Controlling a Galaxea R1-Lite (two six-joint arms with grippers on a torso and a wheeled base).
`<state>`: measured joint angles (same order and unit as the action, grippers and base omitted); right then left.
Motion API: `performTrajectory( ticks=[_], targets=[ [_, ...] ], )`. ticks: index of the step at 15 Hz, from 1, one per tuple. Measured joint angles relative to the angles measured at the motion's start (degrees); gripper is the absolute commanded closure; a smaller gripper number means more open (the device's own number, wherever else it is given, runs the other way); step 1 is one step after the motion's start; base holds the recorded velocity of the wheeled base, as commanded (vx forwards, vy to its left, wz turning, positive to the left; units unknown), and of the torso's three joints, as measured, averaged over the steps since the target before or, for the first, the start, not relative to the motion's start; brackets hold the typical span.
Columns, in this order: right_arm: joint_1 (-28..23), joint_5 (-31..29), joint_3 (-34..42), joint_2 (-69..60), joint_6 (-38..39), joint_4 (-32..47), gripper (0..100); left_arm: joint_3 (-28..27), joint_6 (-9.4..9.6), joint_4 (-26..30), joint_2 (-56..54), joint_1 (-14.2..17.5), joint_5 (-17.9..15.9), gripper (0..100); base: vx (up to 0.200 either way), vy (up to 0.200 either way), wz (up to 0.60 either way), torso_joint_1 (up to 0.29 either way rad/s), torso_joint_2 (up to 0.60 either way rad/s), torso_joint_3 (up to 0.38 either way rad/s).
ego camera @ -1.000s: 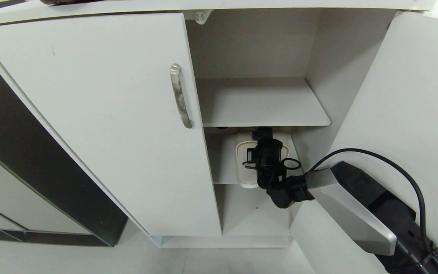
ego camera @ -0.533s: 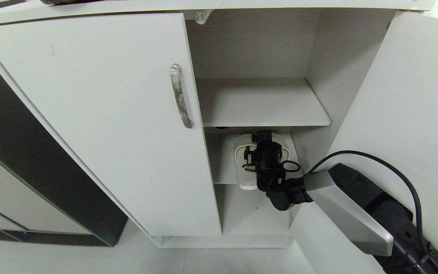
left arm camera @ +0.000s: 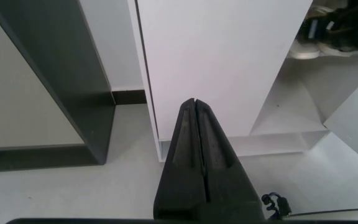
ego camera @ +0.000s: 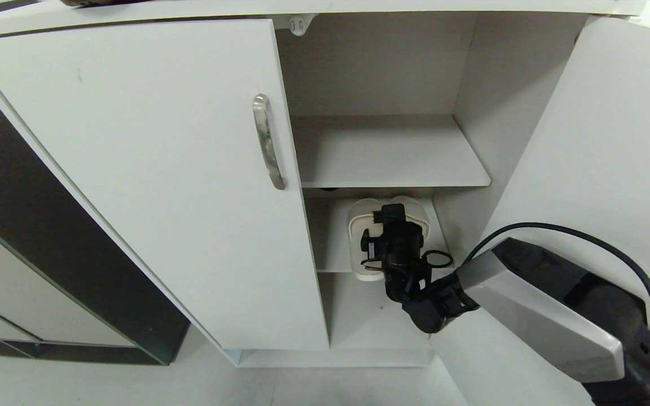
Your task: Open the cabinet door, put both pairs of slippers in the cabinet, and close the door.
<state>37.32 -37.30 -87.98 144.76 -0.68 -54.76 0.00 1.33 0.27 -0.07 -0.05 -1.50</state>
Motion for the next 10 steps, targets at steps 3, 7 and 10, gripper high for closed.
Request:
performTrajectory(
  ticks=[3,7,10],
  targets=[
    [2.4,0.0,15.3,-6.1,-0.1,-7.6,0,0.0,0.06,0.0,0.0,0.0,0.0,100,0.000,0.000,0.00,0.000,0.00,0.000],
    [6.2,-0.1,34.5,-13.3,-0.4,-22.3,0,0.0,0.06,0.0,0.0,0.0,0.0,100,0.000,0.000,0.00,0.000,0.00,0.000],
    [9.1,-0.4,43.1,-16.9,0.5,-27.2,0,0.0,0.15,0.0,0.0,0.0,0.0,100,0.000,0.000,0.00,0.000,0.00,0.000]
  ],
)
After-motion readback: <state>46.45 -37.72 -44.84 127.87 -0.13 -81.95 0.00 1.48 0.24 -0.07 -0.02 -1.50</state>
